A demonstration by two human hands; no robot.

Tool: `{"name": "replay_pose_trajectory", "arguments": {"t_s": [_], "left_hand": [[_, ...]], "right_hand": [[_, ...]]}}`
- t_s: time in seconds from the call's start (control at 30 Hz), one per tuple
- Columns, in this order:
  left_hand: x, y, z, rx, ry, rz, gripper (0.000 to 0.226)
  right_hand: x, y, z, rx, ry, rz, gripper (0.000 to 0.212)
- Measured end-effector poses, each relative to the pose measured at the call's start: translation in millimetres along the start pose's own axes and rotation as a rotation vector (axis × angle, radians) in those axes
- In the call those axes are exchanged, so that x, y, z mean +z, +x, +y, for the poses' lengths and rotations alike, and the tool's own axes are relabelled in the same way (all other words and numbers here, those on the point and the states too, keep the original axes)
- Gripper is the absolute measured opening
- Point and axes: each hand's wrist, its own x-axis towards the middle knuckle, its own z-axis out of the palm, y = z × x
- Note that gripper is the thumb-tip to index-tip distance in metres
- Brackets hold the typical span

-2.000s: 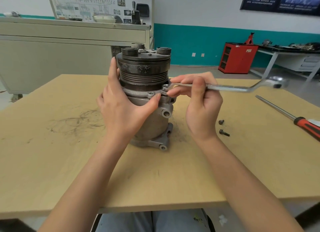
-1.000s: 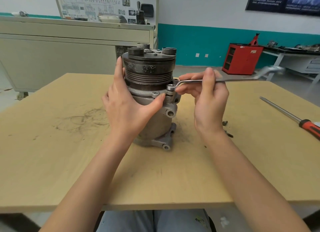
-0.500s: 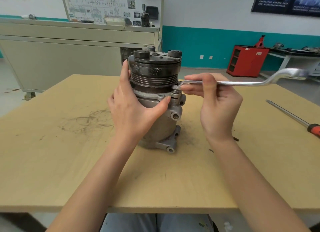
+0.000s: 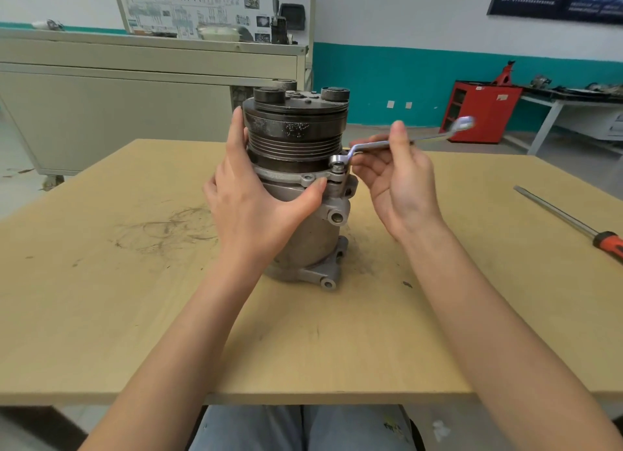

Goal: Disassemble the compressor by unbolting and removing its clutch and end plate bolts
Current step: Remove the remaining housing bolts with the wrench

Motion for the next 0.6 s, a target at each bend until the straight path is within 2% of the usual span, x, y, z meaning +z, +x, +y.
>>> {"name": "replay_pose_trajectory", "arguments": {"t_s": [0.07,0.13,0.2,0.27,0.43,0.6], "left_hand": [[1,0,-1,0.000,-0.003,0.000,0.112],[1,-1,-1,0.001,-0.003,-0.001,0.112],[1,0,-1,0.002,-0.002,0.003,0.112],[1,0,-1,0.002,0.002,0.001,0.112],[0,0,-2,0.004,-0.003,-0.005,0.112],[0,0,-2,0.007,0.002,-0.009,0.112]], "right_hand": [[-1,5,-1,0.096,0.035,-0.015,0.037],[-1,5,-4,0.042,0.043,-0.032,0.037],[-1,1,-11,-0.120,-0.047,-0.029,0.038],[1,-6,-15,-0.326,-0.255,-0.019,0.036],[7,-27,-11,-0.710,-0.594,-0.129,0.016],[6,-34,-2,-0.838,-0.649,-0.089,0.018]]}}
